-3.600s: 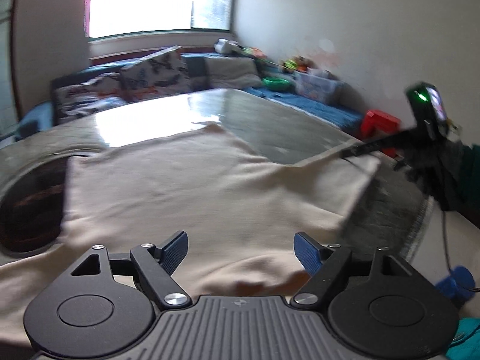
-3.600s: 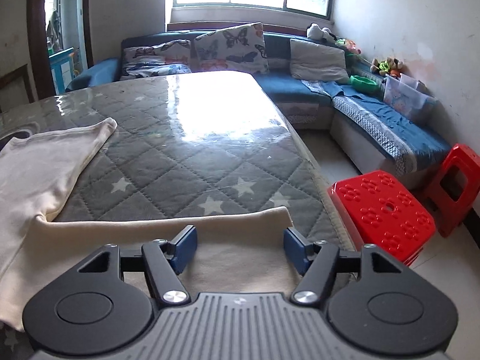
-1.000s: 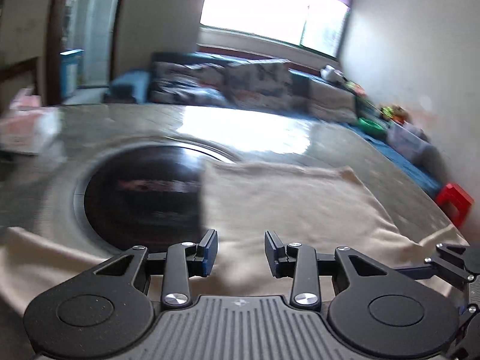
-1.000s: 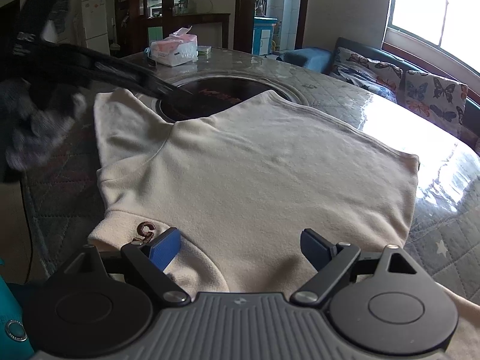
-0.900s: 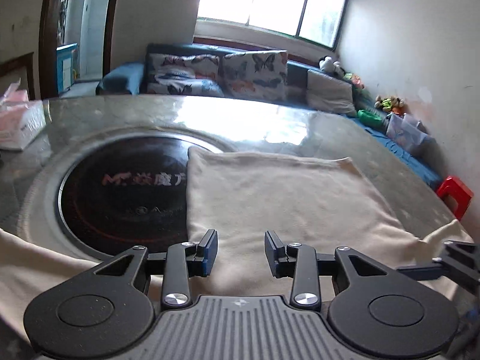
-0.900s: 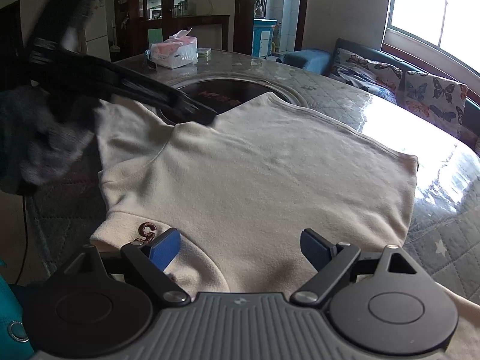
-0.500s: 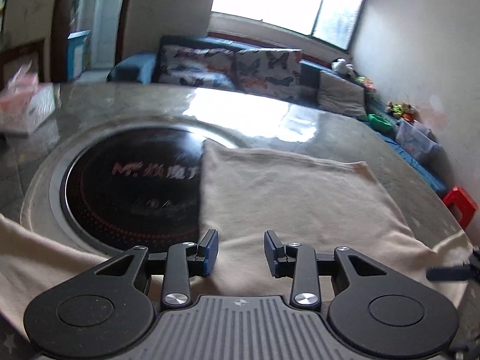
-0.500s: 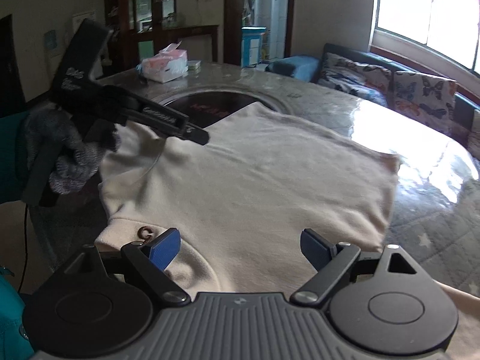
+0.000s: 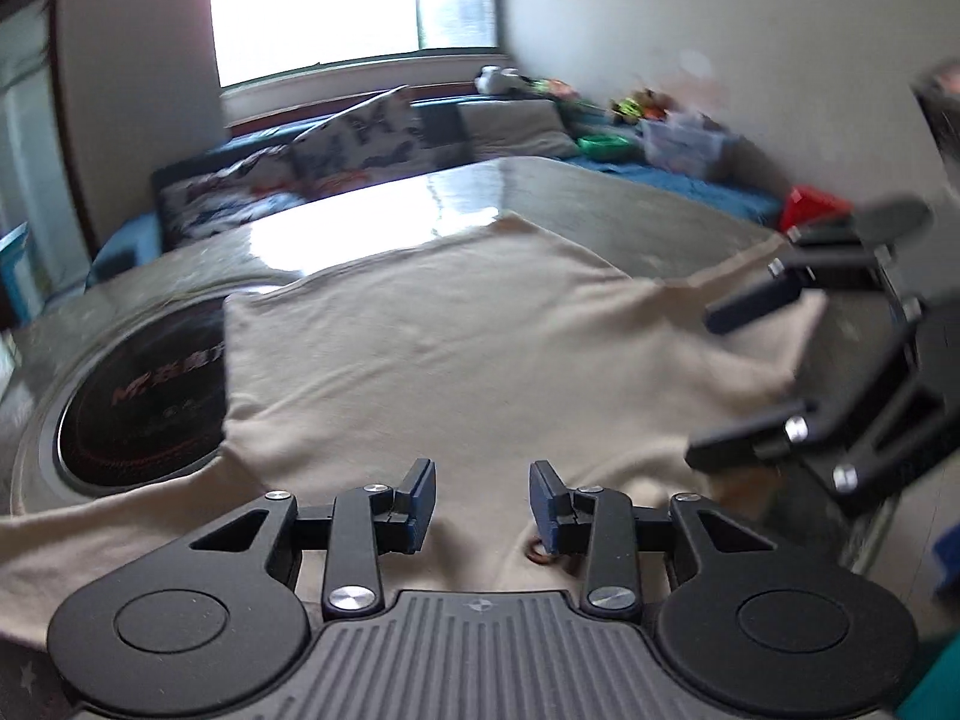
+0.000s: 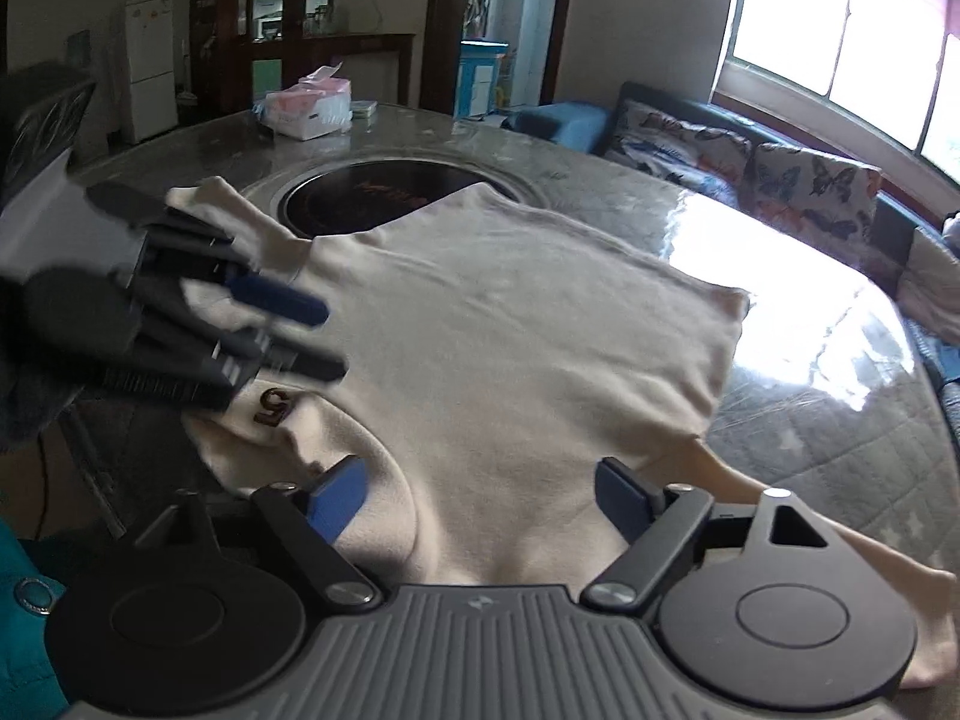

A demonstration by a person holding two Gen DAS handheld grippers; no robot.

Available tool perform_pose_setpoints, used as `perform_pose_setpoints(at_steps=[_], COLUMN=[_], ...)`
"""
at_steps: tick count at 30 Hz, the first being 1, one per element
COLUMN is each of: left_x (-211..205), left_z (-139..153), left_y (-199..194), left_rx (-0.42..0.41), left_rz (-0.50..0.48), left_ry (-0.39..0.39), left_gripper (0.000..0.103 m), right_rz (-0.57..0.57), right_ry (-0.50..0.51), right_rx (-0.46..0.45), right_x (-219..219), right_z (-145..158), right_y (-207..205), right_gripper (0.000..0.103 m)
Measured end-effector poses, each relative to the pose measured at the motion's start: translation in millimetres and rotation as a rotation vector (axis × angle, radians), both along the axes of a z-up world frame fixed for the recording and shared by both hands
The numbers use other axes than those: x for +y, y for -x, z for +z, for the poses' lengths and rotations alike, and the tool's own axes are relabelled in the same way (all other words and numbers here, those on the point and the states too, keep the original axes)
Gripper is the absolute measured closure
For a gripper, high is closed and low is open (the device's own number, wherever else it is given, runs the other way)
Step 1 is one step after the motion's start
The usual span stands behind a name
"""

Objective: Fold clothes

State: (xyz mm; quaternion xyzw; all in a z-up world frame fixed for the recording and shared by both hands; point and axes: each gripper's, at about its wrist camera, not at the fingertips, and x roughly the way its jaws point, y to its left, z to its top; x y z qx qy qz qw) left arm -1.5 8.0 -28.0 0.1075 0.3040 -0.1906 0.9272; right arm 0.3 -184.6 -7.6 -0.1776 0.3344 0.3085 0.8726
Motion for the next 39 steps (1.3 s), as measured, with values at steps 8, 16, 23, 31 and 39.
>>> perform_pose_setpoints(at_steps=[8,16,23,31,39], left_x=[0.7,-12.6,-22.6,-54.5,-64.0], left_z=[8.5,4.7,10.7,4.5,-5.3], left_y=[5.3,1.2,1.4,-3.6,-0.8], left_rx=[-0.043,-0.043,-0.056,-0.047,-0.023], left_rz=[-0.008,-0.051,-0.08,-0.176,-0.216], left_ry=[-0.012,-0.011,0.007,0.018,0.002], left_gripper=[0.063,0.062,0.061,0.06,0.059], right_rz=[-0.003,-0.049,-0.095,-0.223,-0.422], right_ry=[0.011,0.053,0.037,0.018,-0.02], right_rx=[-0.028,-0.047,-0.048,-0.033,-0.027], right_x=[-7.3,-11.4,-23.2,-51.7,-106.0], right_z=[5.5,-3.7,-4.9,-3.3,-8.4], right_y=[14.2,9.7,15.4,9.3,-6.2], right_gripper=[0.024,0.023,0.023,0.023,0.023])
